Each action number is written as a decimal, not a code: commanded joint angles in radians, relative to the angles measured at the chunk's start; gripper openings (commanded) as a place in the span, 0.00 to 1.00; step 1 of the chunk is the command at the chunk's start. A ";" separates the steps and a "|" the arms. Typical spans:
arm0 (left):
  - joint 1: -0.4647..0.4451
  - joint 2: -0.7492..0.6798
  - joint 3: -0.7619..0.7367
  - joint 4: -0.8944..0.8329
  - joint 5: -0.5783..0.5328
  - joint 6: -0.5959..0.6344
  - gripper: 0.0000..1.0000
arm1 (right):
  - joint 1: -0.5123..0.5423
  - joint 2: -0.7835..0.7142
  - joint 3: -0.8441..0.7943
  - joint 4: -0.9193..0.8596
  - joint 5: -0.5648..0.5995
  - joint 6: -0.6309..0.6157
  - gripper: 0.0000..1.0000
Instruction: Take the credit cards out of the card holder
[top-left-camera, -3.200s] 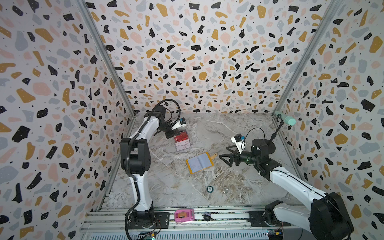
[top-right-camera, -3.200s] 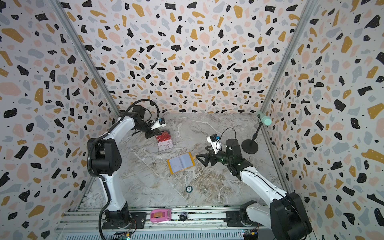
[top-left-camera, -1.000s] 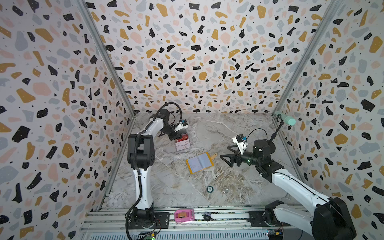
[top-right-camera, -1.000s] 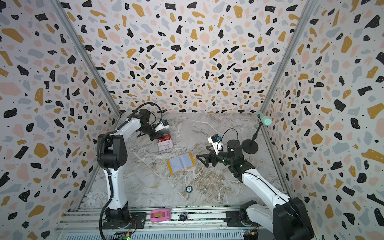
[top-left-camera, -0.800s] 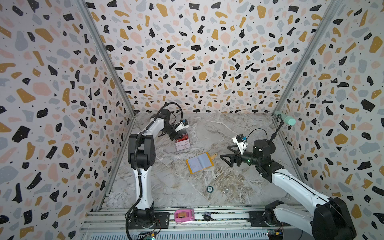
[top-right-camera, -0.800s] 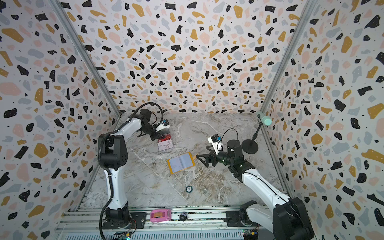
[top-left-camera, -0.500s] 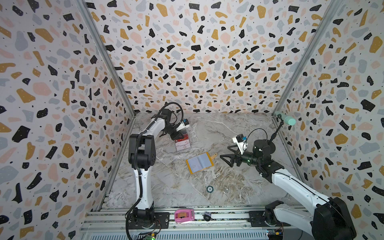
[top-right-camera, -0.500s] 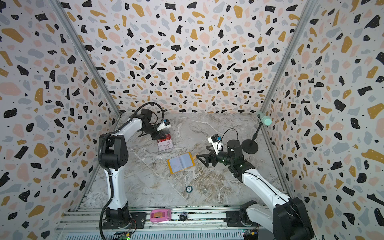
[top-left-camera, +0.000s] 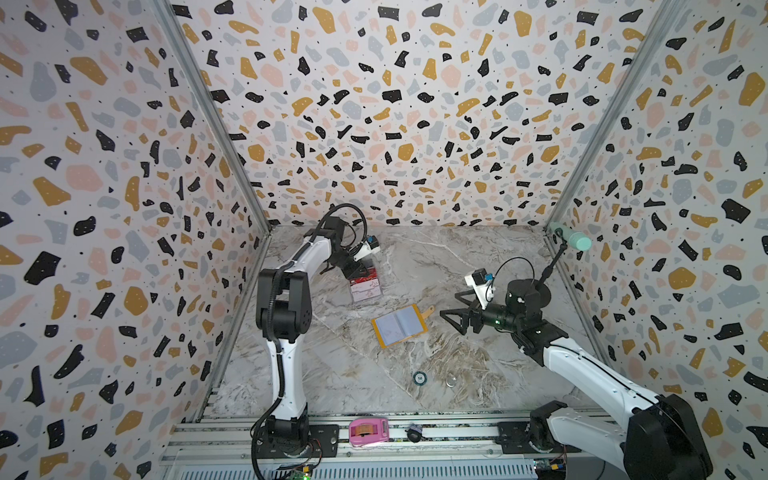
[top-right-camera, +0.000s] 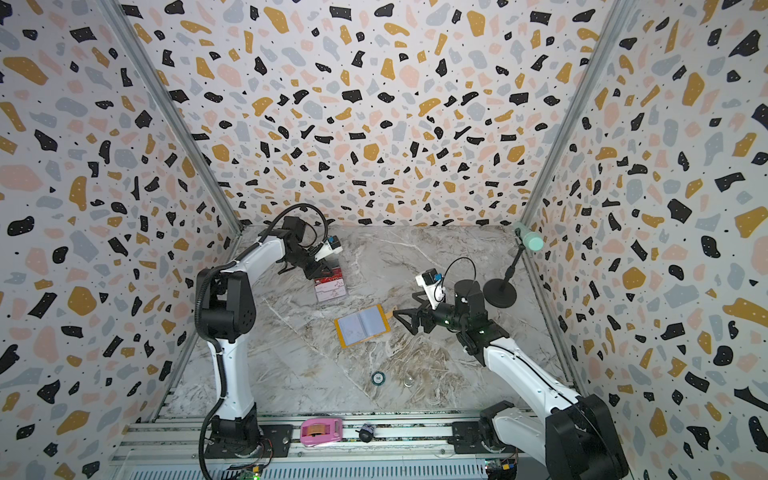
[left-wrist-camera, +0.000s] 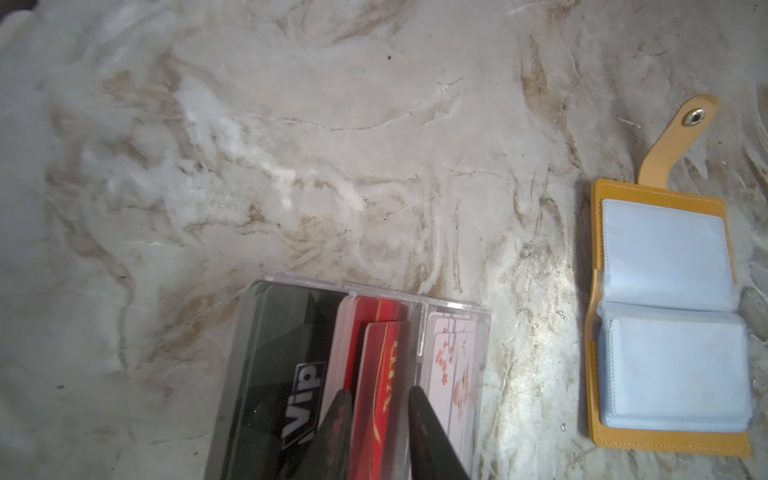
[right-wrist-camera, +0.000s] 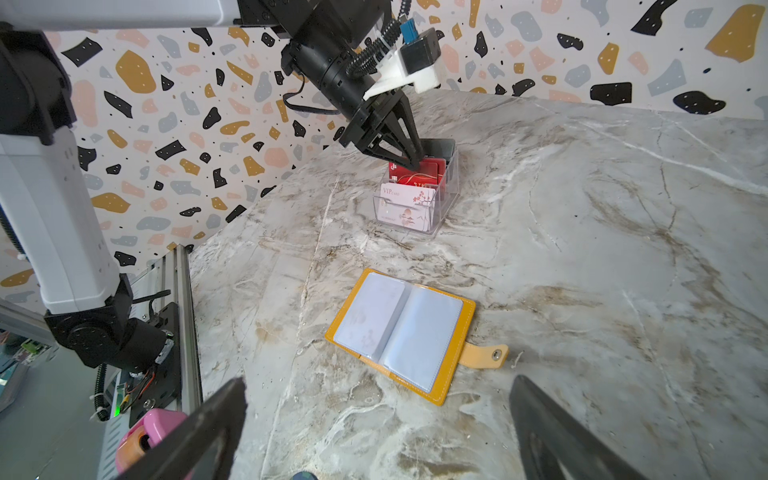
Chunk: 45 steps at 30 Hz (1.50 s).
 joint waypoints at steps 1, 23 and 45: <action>0.001 -0.067 -0.017 0.076 -0.040 -0.066 0.29 | -0.003 -0.024 -0.003 0.001 -0.007 -0.005 0.99; -0.016 -0.464 -0.339 0.439 -0.248 -0.689 0.28 | -0.003 -0.001 0.062 -0.108 0.086 0.032 0.99; -0.148 -0.867 -1.061 0.813 -0.185 -1.225 0.00 | 0.141 0.217 0.242 -0.324 0.288 -0.028 0.99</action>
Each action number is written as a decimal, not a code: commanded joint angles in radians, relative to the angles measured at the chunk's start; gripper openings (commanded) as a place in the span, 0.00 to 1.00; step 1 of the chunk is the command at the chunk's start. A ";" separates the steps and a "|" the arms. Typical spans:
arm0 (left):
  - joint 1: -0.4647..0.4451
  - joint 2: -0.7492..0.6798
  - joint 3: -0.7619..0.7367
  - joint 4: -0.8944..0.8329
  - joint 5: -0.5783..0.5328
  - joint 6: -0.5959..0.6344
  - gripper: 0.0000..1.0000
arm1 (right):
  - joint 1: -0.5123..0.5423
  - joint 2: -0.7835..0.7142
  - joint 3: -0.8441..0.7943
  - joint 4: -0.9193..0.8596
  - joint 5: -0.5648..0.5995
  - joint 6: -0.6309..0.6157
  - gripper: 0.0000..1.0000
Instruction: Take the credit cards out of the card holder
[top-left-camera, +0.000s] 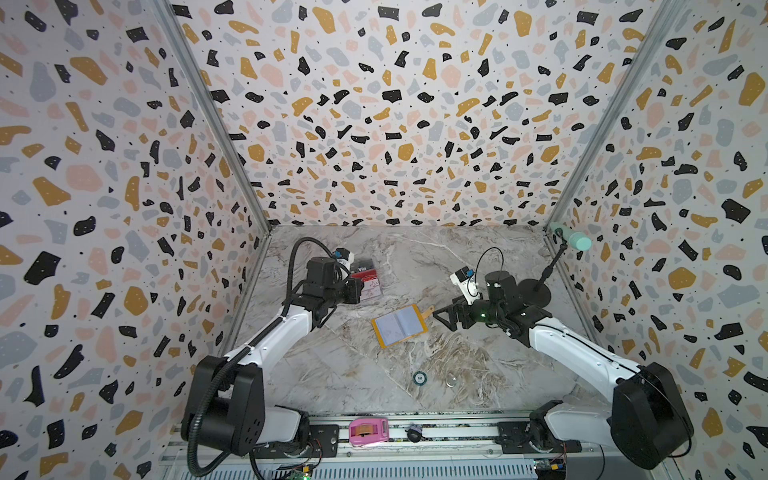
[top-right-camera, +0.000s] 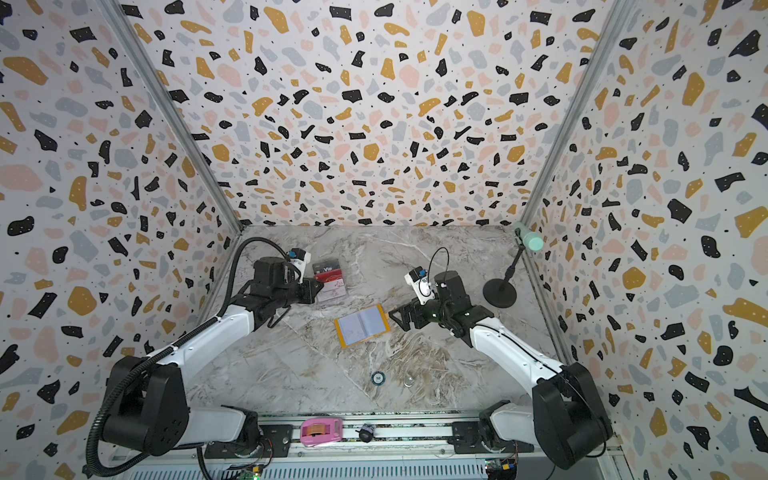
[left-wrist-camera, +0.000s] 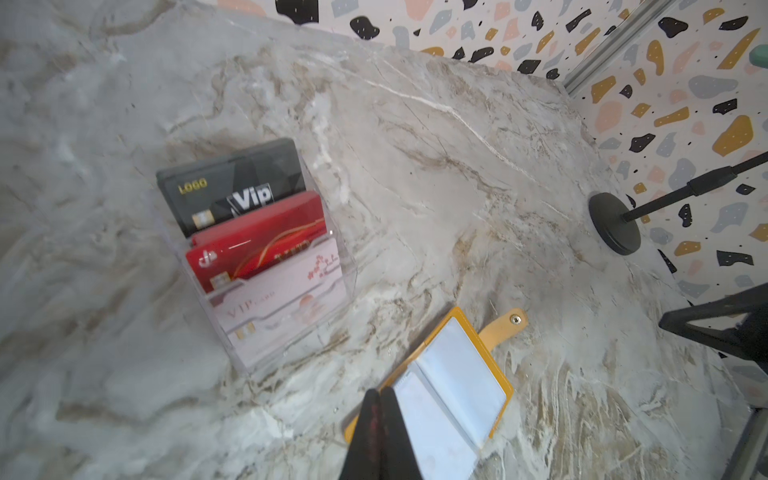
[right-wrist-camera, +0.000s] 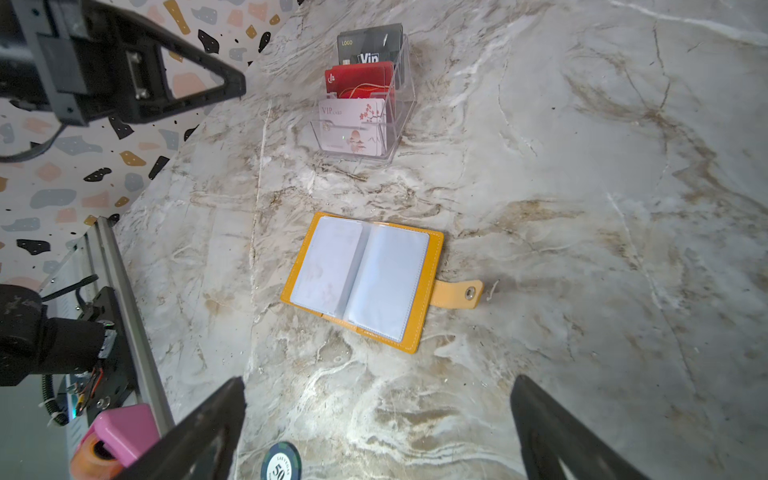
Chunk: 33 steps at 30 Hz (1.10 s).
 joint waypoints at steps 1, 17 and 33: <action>-0.036 -0.055 -0.064 0.084 -0.034 -0.102 0.00 | 0.039 0.025 0.051 -0.030 0.080 -0.020 0.99; -0.229 -0.003 -0.300 0.262 -0.055 -0.291 0.00 | 0.247 0.194 0.098 0.095 0.306 0.006 0.88; -0.267 0.061 -0.355 0.353 -0.111 -0.337 0.00 | 0.364 0.370 0.174 0.173 0.410 0.026 0.79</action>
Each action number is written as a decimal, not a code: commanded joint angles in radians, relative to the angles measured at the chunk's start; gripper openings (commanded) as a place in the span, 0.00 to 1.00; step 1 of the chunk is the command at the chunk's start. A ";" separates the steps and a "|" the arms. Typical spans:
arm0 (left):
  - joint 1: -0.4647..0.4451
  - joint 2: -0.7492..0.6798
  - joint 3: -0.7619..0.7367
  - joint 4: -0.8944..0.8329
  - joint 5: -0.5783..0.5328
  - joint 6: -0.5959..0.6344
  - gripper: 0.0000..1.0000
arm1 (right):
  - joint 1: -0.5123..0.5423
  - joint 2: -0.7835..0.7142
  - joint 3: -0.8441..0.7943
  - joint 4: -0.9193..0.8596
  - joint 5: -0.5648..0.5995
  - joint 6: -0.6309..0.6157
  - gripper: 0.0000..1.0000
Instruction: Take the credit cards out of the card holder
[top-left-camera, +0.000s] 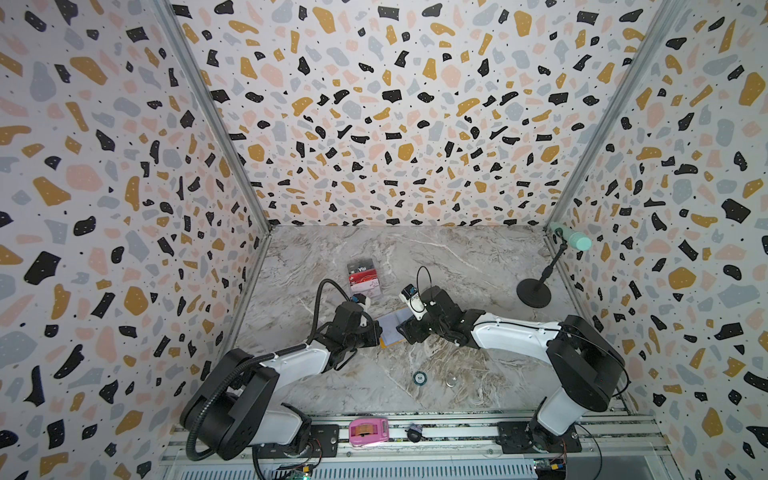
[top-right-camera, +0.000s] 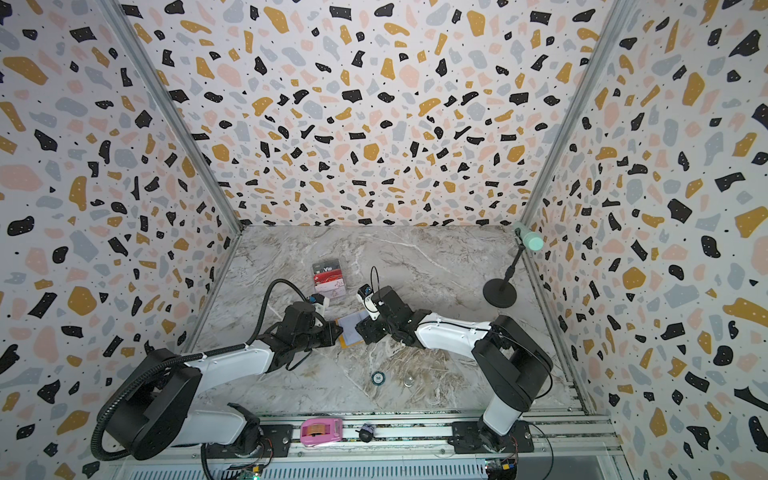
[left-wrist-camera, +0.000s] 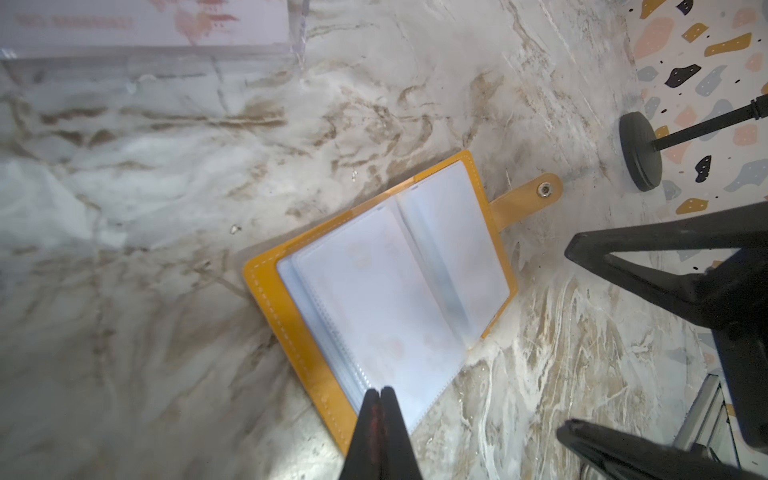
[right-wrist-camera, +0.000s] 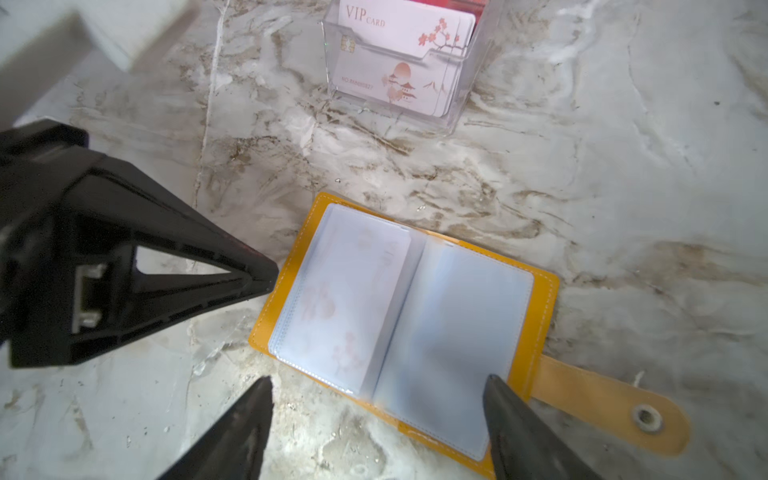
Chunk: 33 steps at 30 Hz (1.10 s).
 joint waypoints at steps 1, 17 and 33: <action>-0.015 0.019 -0.022 0.086 0.011 -0.026 0.00 | 0.010 0.013 0.042 0.029 0.024 0.009 0.78; -0.038 0.042 -0.054 0.066 -0.063 -0.028 0.00 | 0.060 0.124 0.113 0.014 0.066 -0.003 0.76; -0.039 0.063 -0.106 0.121 -0.047 -0.050 0.00 | 0.080 0.202 0.144 0.005 0.081 -0.014 0.76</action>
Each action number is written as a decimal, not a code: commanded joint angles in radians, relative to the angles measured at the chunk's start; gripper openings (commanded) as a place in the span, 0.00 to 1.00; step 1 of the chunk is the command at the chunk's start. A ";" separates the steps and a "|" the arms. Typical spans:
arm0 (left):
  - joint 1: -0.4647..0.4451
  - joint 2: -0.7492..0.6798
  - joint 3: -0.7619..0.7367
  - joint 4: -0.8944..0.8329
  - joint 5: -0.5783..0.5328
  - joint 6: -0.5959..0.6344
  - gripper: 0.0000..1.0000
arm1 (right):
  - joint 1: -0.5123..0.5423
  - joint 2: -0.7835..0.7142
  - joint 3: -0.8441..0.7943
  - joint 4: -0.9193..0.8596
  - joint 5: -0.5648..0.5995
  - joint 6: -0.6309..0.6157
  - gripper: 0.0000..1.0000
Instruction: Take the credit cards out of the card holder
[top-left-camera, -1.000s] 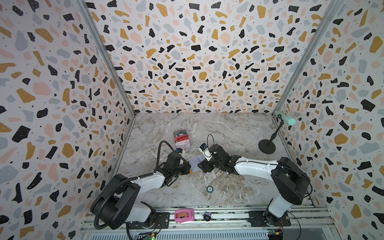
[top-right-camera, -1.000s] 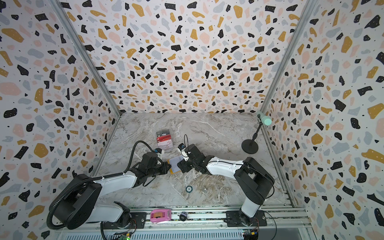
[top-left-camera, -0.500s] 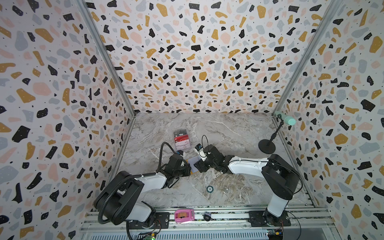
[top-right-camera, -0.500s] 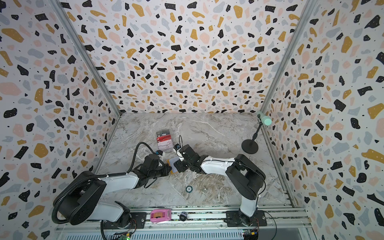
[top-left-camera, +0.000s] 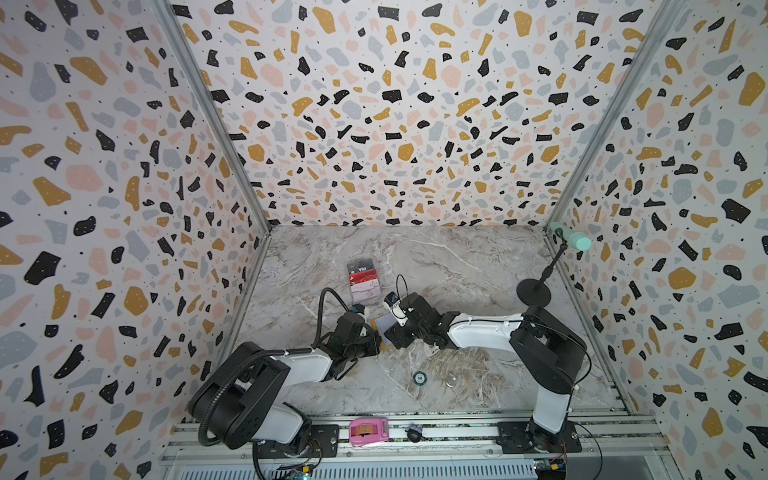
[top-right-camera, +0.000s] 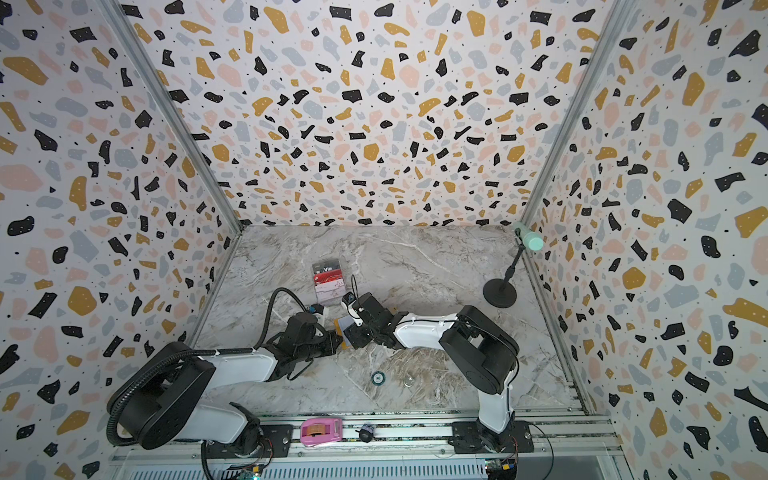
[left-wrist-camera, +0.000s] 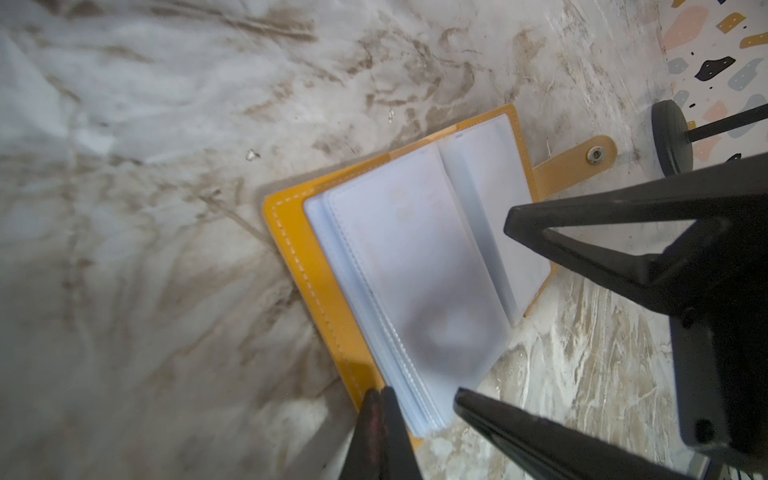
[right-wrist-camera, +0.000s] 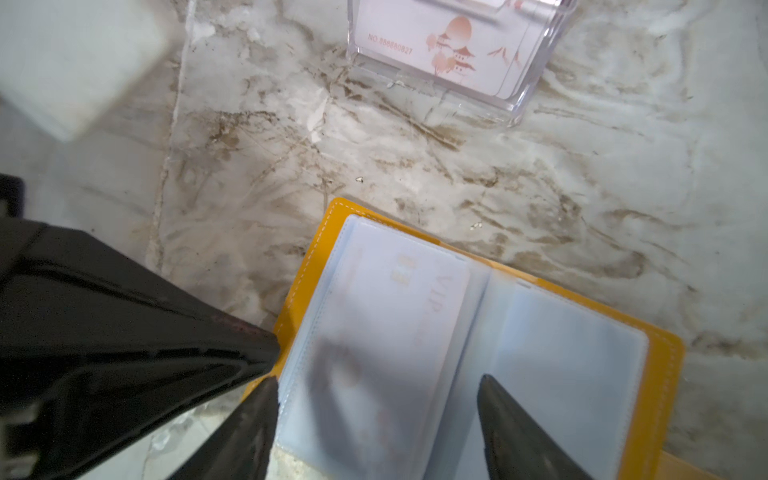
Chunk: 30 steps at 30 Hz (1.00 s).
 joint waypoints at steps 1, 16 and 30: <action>-0.006 0.010 -0.029 0.000 -0.013 0.001 0.00 | 0.009 0.009 0.031 -0.022 0.022 -0.010 0.76; -0.006 0.011 -0.030 -0.014 -0.021 0.007 0.00 | 0.024 0.044 0.036 -0.039 0.056 -0.019 0.71; -0.007 0.011 -0.026 -0.036 -0.035 0.021 0.00 | 0.024 0.047 0.032 -0.058 0.136 -0.016 0.55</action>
